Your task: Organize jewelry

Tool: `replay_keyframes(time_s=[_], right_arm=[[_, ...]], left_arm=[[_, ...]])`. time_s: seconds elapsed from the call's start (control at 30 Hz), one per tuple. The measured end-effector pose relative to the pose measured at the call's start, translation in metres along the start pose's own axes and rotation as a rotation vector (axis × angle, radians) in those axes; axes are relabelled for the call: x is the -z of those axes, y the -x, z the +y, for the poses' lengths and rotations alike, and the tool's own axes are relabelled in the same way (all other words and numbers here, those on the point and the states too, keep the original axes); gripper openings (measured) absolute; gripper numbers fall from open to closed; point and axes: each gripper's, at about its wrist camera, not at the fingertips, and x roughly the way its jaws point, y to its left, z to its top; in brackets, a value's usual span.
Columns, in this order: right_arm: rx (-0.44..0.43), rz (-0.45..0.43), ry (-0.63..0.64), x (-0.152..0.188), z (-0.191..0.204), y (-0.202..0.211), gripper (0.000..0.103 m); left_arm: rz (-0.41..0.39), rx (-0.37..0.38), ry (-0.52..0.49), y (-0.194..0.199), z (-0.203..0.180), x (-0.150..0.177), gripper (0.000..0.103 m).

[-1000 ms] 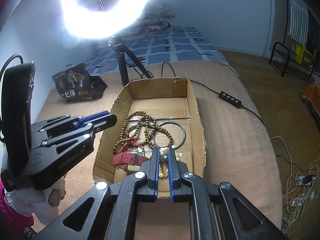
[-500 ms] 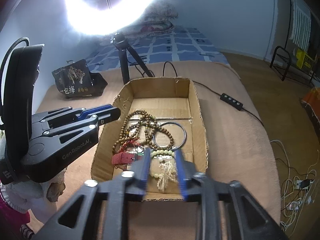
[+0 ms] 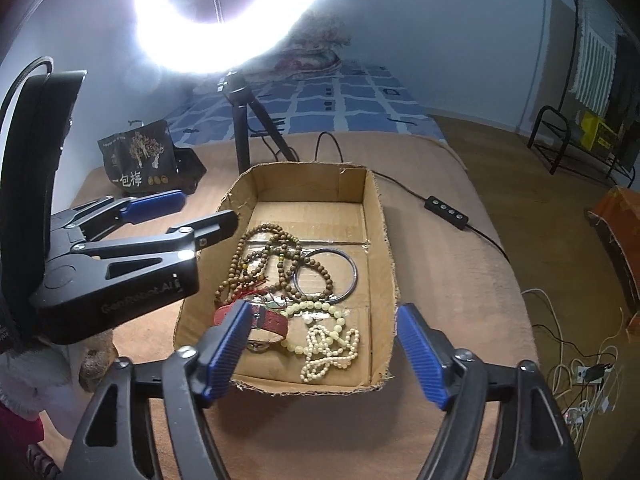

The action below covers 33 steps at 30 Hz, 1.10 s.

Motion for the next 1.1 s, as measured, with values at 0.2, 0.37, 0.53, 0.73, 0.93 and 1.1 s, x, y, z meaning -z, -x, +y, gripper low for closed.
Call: replay_keyframes(time_s=[0.2,0.37,0.53,0.73,0.93,1.1], right_arm=[[0.039,-0.016,-0.005,0.002,-0.002,0.012,0.090],[0.066,-0.046,-0.004,0.002,0.001,0.028,0.096],[0.069,-0.069,-0.013,0.003,0.005,0.046,0.098],[0.089,-0.095,0.005,0.007,0.015,0.064,0.099],[0.090,-0.124,0.011,0.008,0.025,0.082,0.100],[0.098,-0.160,0.029,0.012,0.038,0.102,0.101]], left_arm=[[-0.014,-0.006,0.002,0.016,0.001,-0.002,0.068],[-0.030,-0.016,-0.005,0.036,0.001,-0.001,0.069],[-0.052,-0.030,-0.004,0.058,0.004,0.002,0.070],[-0.085,-0.040,0.019,0.089,0.014,0.011,0.070],[-0.100,-0.056,0.032,0.120,0.024,0.021,0.070],[-0.112,-0.064,0.045,0.153,0.033,0.031,0.070]])
